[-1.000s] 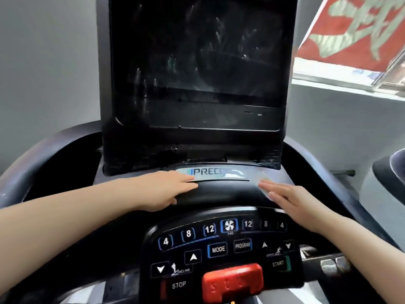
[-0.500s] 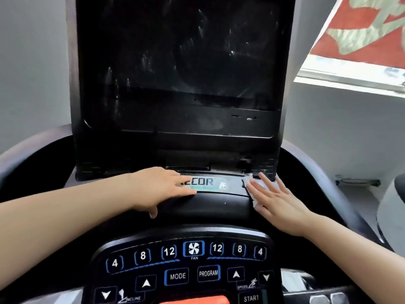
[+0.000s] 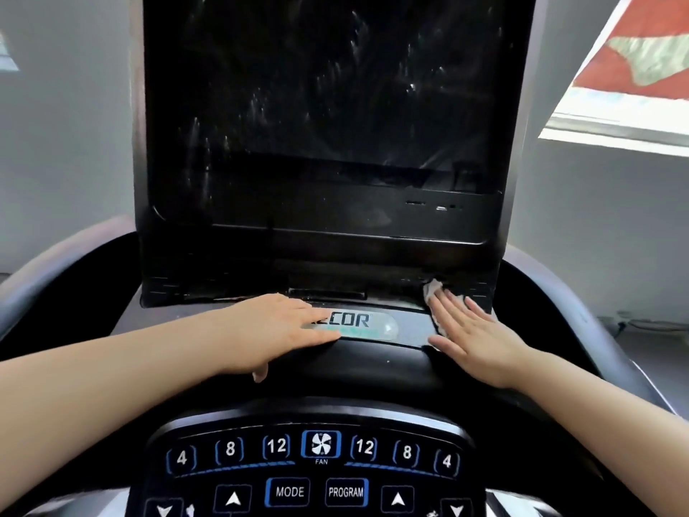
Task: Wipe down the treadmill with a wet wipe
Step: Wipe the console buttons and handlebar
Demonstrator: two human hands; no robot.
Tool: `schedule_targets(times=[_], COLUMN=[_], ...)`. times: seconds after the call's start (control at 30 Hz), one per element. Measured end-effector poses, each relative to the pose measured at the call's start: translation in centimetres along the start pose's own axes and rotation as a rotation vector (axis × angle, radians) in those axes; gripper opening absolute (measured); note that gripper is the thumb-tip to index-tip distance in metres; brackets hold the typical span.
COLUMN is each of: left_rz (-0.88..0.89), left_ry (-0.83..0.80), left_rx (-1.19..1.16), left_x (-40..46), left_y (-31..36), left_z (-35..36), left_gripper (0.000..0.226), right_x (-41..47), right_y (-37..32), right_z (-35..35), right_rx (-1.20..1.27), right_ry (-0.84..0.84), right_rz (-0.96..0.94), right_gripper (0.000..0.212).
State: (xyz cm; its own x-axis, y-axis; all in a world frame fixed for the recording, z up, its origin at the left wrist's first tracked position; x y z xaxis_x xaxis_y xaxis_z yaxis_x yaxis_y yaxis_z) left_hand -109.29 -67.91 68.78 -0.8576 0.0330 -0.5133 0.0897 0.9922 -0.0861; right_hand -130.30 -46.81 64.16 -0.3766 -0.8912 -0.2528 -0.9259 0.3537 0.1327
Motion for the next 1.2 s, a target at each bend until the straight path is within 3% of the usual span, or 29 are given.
schedule_targets(times=[0.1,0.23,0.27,0.37,0.47,0.57,0.67,0.73,0.87,0.93,1.2], left_rz=[0.005,0.001,0.001,0.009,0.017,0.011,0.000,-0.004,0.000,0.000,-0.010], left_ry=[-0.002,0.006,0.004,0.010,0.015,0.016,0.016,0.020,0.014,0.010,0.025], left_rx=[-0.003,0.008,0.006,-0.009,-0.016,-0.019,-0.022,-0.024,-0.025,-0.021,-0.058], left_x=[-0.1,0.0,0.0,-0.1,-0.2,-0.1,-0.1,-0.1,0.0,0.0,0.0], left_y=[-0.1,-0.1,-0.1,-0.1,0.0,0.0,-0.2,-0.2,-0.1,-0.1,-0.1], left_z=[-0.2,-0.1,0.0,0.0,0.0,0.0,0.1,0.2,0.3,0.2,0.5], left_gripper=[0.105,0.107,0.107,0.106,0.104,0.105,0.106,0.107,0.106,0.106,0.108], right_x=[2.0,3.4,3.2,2.3,2.4,4.2,5.9,5.9,4.2,4.0,7.6], right_y=[-2.3,-6.0,-5.7,-1.7,1.7,1.0,-2.6,-2.8,0.2,1.0,-5.7], right_z=[-0.5,-1.8,-1.9,-1.5,-1.5,-1.1,-1.4,-1.9,-3.3,-3.2,-3.6], right_rx=[0.065,0.107,0.065,-0.190,-0.366,-0.397,-0.395,-0.380,-0.475,-0.500,-0.321], right_ry=[0.056,0.070,0.060,0.139,0.167,0.211,0.288,0.233,0.154,0.134,0.224], right_rz=[-0.036,-0.161,-0.195,-0.220,-0.159,-0.188,-0.229,-0.244,-0.255,-0.260,-0.309], right_gripper=[0.122,0.076,0.074,0.103,0.086,0.080,0.098,0.102,0.080,0.080,0.095])
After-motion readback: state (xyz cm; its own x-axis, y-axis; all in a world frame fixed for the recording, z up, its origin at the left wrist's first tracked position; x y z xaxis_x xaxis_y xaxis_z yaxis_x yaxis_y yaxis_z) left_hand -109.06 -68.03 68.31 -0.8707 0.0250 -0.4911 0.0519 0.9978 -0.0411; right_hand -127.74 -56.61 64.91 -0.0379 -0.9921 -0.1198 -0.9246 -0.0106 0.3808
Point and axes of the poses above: each hand's wrist, its own x-axis towards the middle knuckle, its own z-axis out of the palm, y = z × x, the point moved 1 cm from there along x, towards the middle knuckle, and after that the axes turned 7 degrees about -x, right-handed, at the moved point
